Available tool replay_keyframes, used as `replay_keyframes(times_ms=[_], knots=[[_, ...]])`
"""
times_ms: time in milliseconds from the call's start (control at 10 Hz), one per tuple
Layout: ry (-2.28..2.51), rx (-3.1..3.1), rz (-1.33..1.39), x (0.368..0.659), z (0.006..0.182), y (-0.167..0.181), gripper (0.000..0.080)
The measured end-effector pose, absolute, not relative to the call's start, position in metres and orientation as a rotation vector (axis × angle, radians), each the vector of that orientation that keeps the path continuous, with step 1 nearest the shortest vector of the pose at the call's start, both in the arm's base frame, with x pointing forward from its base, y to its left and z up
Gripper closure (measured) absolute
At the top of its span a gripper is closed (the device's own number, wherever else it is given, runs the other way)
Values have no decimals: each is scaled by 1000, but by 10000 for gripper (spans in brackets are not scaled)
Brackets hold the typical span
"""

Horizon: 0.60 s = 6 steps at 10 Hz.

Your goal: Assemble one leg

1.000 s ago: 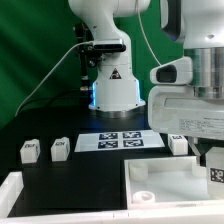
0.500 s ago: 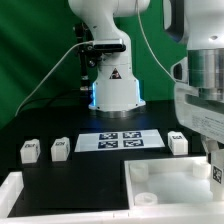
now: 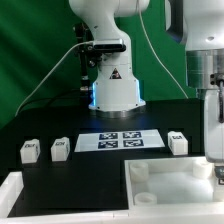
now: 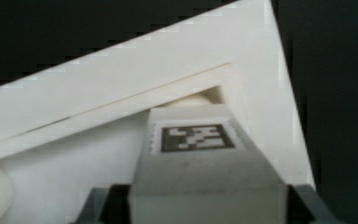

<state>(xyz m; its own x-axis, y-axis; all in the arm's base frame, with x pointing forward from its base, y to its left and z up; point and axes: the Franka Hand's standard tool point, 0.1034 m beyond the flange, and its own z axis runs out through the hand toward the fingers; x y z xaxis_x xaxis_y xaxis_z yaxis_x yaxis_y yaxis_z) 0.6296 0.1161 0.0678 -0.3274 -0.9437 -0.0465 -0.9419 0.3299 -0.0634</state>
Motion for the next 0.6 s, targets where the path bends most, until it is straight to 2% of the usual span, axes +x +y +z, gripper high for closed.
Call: replay_keyframes(times_ms=[300, 400, 500, 600], knots=[[2470, -1822, -51, 629, 68, 116, 506], [2469, -1823, -51, 629, 68, 116, 321], [2467, -1825, -51, 629, 68, 116, 209], [2466, -1828, -51, 629, 68, 116, 209]])
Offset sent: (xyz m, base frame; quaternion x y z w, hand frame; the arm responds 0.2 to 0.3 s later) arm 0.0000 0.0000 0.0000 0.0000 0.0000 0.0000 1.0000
